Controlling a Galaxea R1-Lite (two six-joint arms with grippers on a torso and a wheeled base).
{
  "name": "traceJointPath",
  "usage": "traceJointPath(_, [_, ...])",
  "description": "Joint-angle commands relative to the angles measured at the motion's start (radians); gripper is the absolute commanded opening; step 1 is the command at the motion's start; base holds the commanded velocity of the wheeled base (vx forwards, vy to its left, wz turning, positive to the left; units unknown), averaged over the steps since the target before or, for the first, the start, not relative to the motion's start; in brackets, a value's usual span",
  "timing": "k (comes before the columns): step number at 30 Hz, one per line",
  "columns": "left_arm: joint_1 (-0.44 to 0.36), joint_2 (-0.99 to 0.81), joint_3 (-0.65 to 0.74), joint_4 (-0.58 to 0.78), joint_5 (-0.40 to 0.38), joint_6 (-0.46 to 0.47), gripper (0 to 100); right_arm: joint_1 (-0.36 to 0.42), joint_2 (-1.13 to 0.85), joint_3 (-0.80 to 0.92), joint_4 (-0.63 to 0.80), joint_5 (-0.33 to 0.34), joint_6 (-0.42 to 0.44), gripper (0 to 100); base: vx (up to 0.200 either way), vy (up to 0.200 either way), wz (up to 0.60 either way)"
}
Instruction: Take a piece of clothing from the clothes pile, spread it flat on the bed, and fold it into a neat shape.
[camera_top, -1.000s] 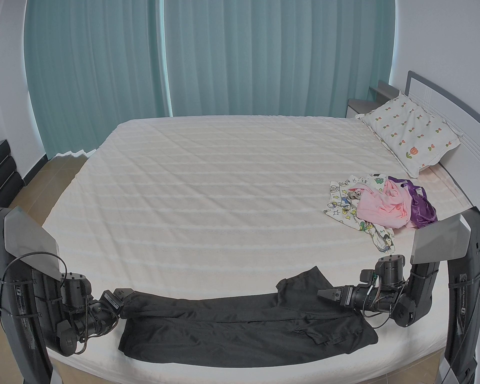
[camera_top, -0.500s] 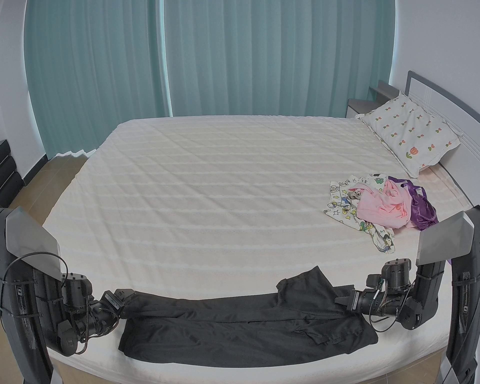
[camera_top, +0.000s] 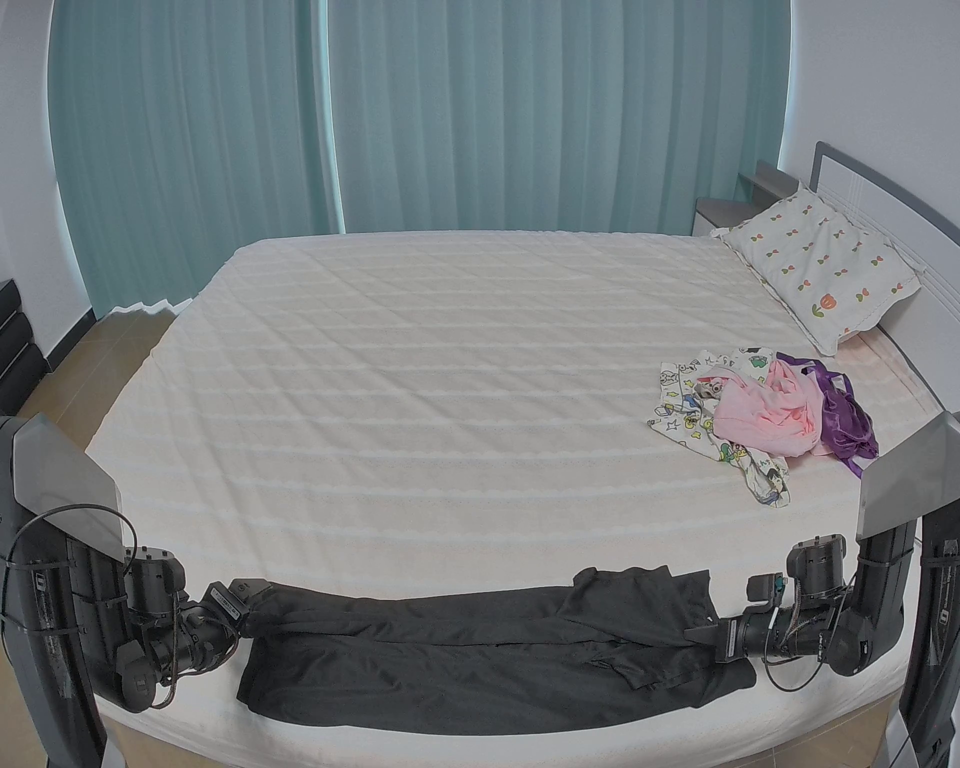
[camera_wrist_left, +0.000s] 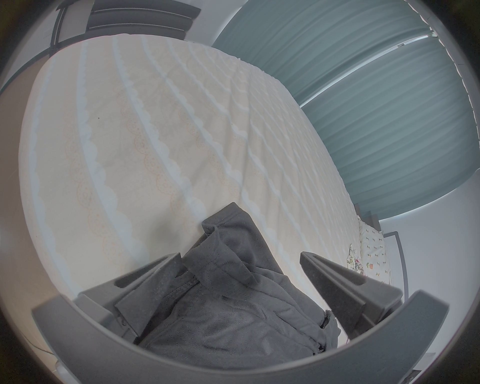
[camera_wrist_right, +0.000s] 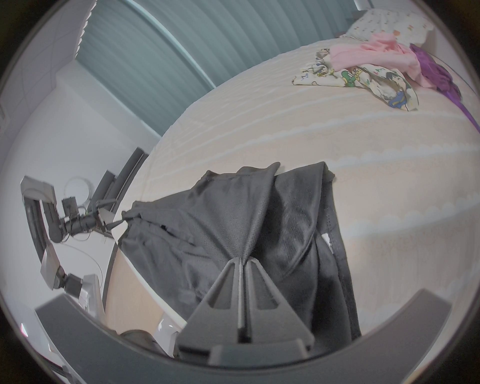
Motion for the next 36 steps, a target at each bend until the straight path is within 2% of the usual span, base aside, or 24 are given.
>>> traceJointPath(1, [0.0, 0.002, -0.001, -0.018, 0.0, 0.0, 100, -0.016, 0.007, 0.034, -0.001, 0.012, -0.028, 0, 0.0, 0.0, 0.0])
traceJointPath(7, [0.0, 0.004, -0.001, -0.018, 0.0, 0.0, 100, -0.025, 0.013, 0.034, -0.001, 0.01, -0.034, 0, 0.0, 0.0, 0.0])
traceJointPath(8, [0.0, 0.004, -0.001, -0.018, 0.0, 0.0, 100, -0.025, 0.013, 0.034, -0.001, 0.01, -0.034, 100, 0.0, 0.0, 0.0])
traceJointPath(14, [0.0, 0.008, -0.001, -0.018, 0.002, 0.003, 100, -0.04, -0.001, 0.022, -0.018, 0.018, -0.024, 100, 0.0, 0.0, 0.0])
traceJointPath(16, [0.0, 0.008, -0.002, -0.018, 0.0, 0.002, 100, -0.05, 0.0, 0.018, -0.072, 0.022, -0.001, 100, 0.0, 0.0, 0.0])
traceJointPath(19, [-0.002, 0.008, -0.004, -0.018, 0.0, 0.005, 100, -0.051, 0.007, 0.012, -0.134, 0.022, 0.07, 100, 0.0, 0.0, 0.0])
traceJointPath(22, [-0.013, 0.01, -0.002, -0.018, 0.002, 0.005, 100, -0.042, 0.013, -0.021, -0.17, 0.022, 0.179, 100, 0.0, 0.0, 0.0])
traceJointPath(27, [-0.014, 0.01, -0.002, -0.018, 0.002, 0.005, 100, -0.047, 0.014, -0.064, -0.164, 0.022, 0.3, 100, 0.0, 0.0, 0.0])
traceJointPath(36, [-0.014, 0.011, -0.002, -0.018, 0.002, 0.005, 100, -0.051, 0.036, -0.08, -0.171, 0.029, 0.323, 100, 0.0, 0.0, 0.0])
